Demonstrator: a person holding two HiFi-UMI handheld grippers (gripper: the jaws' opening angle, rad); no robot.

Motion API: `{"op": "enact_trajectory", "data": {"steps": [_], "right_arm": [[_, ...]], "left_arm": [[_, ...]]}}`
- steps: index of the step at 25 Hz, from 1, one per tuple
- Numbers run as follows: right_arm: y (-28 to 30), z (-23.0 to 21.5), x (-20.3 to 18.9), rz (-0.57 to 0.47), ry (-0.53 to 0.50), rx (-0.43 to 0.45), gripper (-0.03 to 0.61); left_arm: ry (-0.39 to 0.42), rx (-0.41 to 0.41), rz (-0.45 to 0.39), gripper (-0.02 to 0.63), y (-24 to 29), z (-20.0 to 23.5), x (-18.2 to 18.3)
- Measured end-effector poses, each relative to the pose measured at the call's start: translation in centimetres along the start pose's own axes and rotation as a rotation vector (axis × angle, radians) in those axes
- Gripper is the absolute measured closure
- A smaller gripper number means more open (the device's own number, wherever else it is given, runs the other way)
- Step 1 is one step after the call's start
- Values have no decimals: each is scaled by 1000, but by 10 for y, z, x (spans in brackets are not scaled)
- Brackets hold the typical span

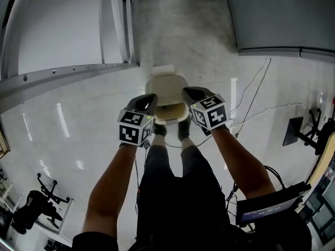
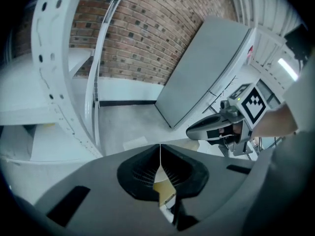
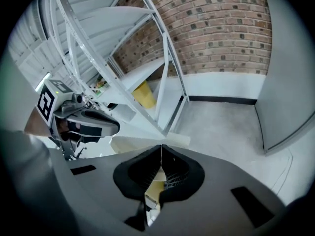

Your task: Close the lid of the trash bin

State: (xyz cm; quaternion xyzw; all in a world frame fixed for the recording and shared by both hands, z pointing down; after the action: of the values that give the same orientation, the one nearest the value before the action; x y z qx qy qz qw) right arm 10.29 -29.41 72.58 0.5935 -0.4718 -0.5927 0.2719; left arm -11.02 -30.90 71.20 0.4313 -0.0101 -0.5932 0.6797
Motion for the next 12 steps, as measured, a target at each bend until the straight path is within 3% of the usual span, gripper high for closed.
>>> {"op": "enact_trajectory", "data": {"steps": [12], "right_arm": [[41, 3, -120, 104, 46, 34, 569]], "left_arm": [[-109, -1, 145, 614, 52, 18, -117]]}}
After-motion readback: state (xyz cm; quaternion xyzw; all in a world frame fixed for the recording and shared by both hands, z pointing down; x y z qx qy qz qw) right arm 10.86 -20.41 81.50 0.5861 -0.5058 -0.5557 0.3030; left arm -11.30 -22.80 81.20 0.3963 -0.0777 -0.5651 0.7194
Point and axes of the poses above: the fingertips, and each gripper's own axes: y forward along the fingers, z to its left, x out of its top, the point moved 10 cm from there along -y, backward along the fingers, and after that the axes turned 15 degrees about -x, right-handed, at the moved point
